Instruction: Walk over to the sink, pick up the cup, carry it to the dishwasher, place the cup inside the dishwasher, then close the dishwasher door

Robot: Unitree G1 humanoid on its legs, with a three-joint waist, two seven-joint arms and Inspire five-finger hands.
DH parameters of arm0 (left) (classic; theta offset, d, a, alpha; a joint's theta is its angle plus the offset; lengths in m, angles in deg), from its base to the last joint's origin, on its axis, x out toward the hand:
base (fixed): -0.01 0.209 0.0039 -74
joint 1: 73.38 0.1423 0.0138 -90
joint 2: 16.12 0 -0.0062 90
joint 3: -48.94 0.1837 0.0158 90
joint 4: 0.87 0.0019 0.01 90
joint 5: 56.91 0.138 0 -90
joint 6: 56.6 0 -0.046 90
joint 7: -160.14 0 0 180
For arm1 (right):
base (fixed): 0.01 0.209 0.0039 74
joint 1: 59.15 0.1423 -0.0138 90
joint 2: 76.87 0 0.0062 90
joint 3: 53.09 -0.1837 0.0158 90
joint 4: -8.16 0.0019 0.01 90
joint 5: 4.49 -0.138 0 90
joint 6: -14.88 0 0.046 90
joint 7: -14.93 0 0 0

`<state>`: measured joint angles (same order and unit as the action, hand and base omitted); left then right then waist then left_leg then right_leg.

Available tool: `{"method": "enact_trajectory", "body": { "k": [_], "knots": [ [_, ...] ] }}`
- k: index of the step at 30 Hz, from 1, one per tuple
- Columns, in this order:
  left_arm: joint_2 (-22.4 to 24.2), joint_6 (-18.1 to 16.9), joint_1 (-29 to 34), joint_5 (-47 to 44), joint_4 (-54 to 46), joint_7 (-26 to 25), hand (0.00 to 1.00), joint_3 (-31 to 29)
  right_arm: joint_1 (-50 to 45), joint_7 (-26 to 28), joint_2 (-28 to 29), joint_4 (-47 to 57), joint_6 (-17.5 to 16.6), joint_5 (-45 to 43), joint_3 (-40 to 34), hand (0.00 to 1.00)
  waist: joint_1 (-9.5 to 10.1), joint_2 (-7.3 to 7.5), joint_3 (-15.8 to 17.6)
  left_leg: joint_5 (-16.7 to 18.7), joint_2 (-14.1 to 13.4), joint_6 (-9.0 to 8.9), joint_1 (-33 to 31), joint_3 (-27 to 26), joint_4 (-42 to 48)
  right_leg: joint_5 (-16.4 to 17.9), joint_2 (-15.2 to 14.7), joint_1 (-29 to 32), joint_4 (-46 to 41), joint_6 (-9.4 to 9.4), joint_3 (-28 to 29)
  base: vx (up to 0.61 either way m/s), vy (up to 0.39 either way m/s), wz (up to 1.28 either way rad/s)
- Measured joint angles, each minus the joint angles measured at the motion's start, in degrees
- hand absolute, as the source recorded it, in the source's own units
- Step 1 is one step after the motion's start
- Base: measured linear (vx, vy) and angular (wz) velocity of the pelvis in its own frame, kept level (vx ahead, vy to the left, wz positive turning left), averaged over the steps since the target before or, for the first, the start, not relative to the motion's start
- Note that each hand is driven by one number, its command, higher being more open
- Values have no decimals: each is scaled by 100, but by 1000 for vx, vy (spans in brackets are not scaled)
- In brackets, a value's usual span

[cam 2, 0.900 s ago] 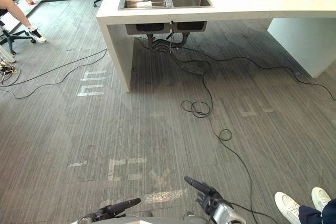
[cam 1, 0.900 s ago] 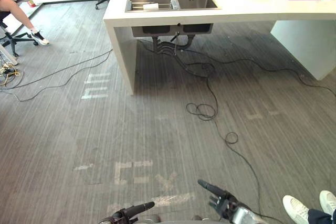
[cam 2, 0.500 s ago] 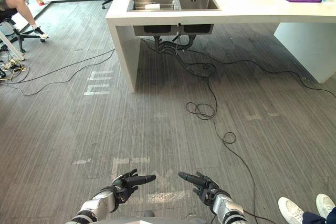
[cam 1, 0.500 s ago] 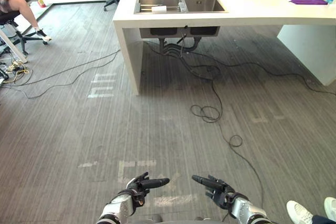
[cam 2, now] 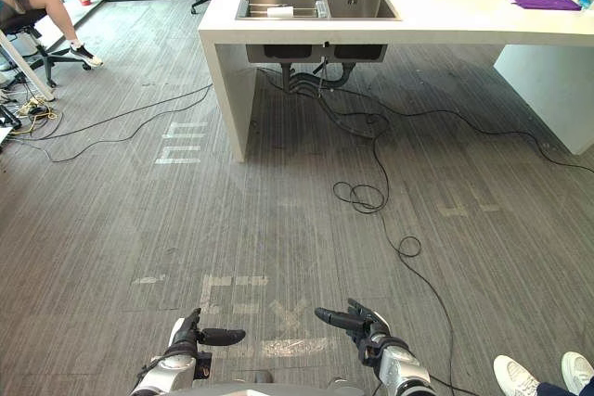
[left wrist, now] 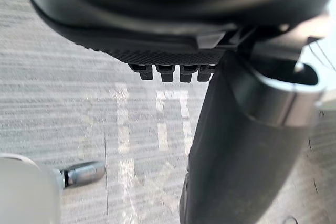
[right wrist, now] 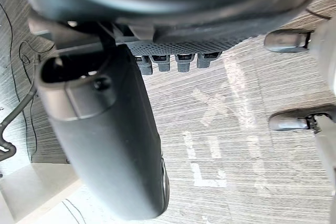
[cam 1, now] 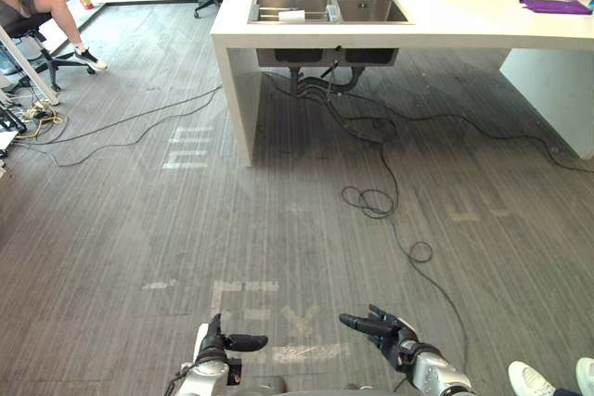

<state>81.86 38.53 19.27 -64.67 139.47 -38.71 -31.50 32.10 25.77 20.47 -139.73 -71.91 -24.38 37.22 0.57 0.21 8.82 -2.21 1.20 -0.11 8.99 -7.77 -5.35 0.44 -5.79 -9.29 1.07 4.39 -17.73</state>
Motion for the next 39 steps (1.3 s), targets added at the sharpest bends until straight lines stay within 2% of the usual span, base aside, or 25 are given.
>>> {"method": "enact_trajectory", "body": {
  "k": [7,12,20,24,30,34,35,36,37,38,39],
  "knots": [
    [64,-236,111,-330,166,-26,100,-93,-208,58,272,-113,-19,-98,-242,100,-14,28,-2,-2,0,-1,20,19,0,-31,5,-97,107,-5,-99,-11,-7,4],
    [120,-320,157,-715,405,137,100,-345,-270,96,393,-143,-15,-393,-411,100,-43,89,32,-2,-2,-3,67,-19,0,-37,6,-166,130,6,-113,-15,-2,0],
    [81,-499,181,-1308,558,501,100,-351,-339,90,420,-189,-19,-540,-513,100,-56,138,41,-1,-1,-4,76,-99,0,-98,4,-166,186,22,-75,-39,2,-5],
    [45,-484,154,-1586,633,714,100,-341,-317,30,418,-186,39,-582,-475,100,-58,144,45,2,-11,-7,107,-242,-1,-116,13,-156,188,14,31,-29,3,-14],
    [-31,-202,131,-1872,608,1059,100,-338,-181,-209,368,-180,305,-811,-203,100,-40,155,57,61,-24,40,97,-477,-1,-84,20,-36,106,-4,198,-34,10,-14],
    [-149,104,87,-2071,557,1314,100,-282,-110,-354,325,-113,348,-1048,-192,100,-28,204,79,167,56,201,114,-672,4,450,-280,459,-1077,176,197,15,63,2],
    [-155,146,71,-2171,501,1361,100,-271,4,-416,257,-115,348,-1104,-94,100,-8,200,123,209,95,283,139,-703,23,532,-468,832,-1868,276,104,47,98,-1],
    [-156,165,53,-2199,489,1385,100,-266,67,-432,249,-120,349,-1158,-61,100,0,199,134,213,104,303,138,-710,58,543,-565,1019,-2278,257,45,62,136,-6],
    [-208,188,-16,-2284,485,1400,100,-222,181,-451,258,-116,346,-1222,-36,100,17,258,195,215,166,407,186,-718,164,546,-832,1373,-3200,166,-74,90,125,2],
    [-242,211,-100,-2398,454,1387,100,-230,304,-450,238,-115,342,-1280,-6,100,27,331,313,283,262,507,357,-668,218,392,-1140,1669,-4096,15,-104,86,103,7],
    [-250,237,-136,-2460,399,1379,100,-232,359,-447,216,-108,326,-1320,-6,100,25,335,387,331,294,550,440,-629,267,451,-1228,1826,-4455,6,-85,82,63,17]
  ]
}}
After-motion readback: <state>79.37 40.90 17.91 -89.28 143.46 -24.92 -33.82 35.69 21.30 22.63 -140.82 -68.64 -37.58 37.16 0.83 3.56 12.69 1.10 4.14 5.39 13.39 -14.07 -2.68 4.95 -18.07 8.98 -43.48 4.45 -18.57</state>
